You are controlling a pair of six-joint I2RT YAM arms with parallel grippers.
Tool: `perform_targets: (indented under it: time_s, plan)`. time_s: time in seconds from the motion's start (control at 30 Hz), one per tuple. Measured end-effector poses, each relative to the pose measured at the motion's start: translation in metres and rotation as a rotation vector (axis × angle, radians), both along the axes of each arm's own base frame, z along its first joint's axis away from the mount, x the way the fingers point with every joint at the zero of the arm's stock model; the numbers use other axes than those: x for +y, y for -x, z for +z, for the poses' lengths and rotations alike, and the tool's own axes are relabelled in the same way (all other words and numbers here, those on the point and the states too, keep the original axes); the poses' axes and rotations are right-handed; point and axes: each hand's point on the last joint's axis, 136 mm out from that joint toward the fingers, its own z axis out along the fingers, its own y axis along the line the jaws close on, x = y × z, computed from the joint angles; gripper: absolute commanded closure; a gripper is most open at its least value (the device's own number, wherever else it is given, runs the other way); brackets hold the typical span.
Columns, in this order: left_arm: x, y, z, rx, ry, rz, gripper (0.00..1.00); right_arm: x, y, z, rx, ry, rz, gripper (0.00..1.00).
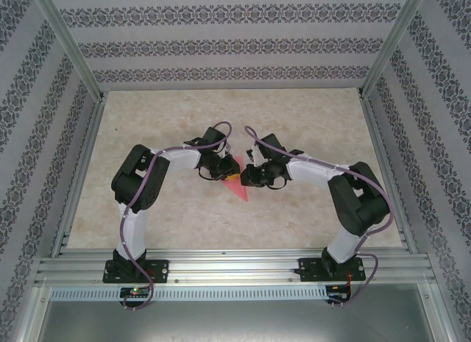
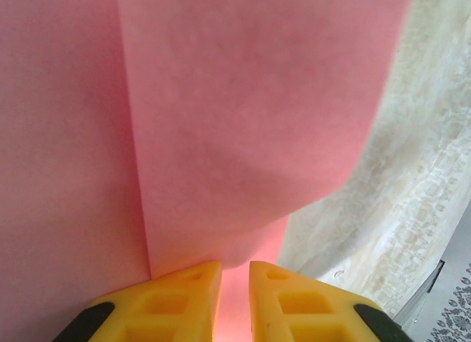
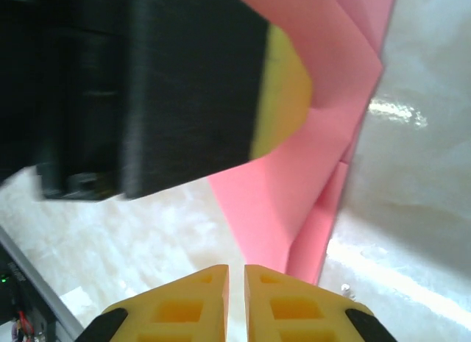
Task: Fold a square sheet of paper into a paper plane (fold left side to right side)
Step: Fourth fold the wing at the center of the table.
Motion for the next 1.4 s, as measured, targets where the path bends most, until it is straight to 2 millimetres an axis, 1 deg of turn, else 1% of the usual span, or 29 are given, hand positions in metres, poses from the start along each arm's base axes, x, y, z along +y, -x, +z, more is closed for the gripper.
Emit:
perform_targets:
  time_s: [0.03,0.1,0.2,0.33,0.43,0.53,0.6,0.83,1.1,1.27,1.4]
  plan:
    - [0.000,0.000,0.000,0.000,0.000,0.000,0.79,0.002,0.001,0.004,-0.010,-0.006,0.007,0.85]
    - [0.000,0.000,0.000,0.000,0.000,0.000,0.79,0.008,0.007,0.006,-0.015,-0.008,0.027,0.85]
    - [0.000,0.000,0.000,0.001,-0.001,0.000,0.79,0.015,0.017,0.000,0.001,0.002,0.059,0.85]
    - [0.000,0.000,0.000,0.001,-0.001,0.000,0.79,0.020,0.027,-0.016,0.032,0.036,0.089,0.84]
    - [0.000,0.000,0.000,0.001,-0.001,0.000,0.79,0.017,0.031,-0.028,0.059,0.071,0.089,0.84]
    - [0.000,0.000,0.000,0.001,-0.001,0.000,0.79,0.013,0.030,-0.035,0.070,0.100,0.083,0.84]
    - [0.000,0.000,0.000,0.001,-0.001,0.000,0.79,0.012,0.030,-0.037,0.069,0.112,0.079,0.84]
    - [0.000,0.000,0.000,0.001,-0.001,0.000,0.79,0.009,0.027,-0.038,0.066,0.117,0.068,0.84]
    - [0.000,0.000,0.000,0.001,-0.001,0.000,0.79,0.003,0.018,-0.036,0.061,0.100,0.040,0.84]
    - [0.000,0.000,0.000,0.001,-0.001,0.000,0.79,-0.001,0.017,-0.038,0.069,0.093,0.031,0.85]
    - [0.000,0.000,0.000,0.001,-0.001,0.000,0.79,0.000,0.018,-0.037,0.071,0.084,0.035,0.85]
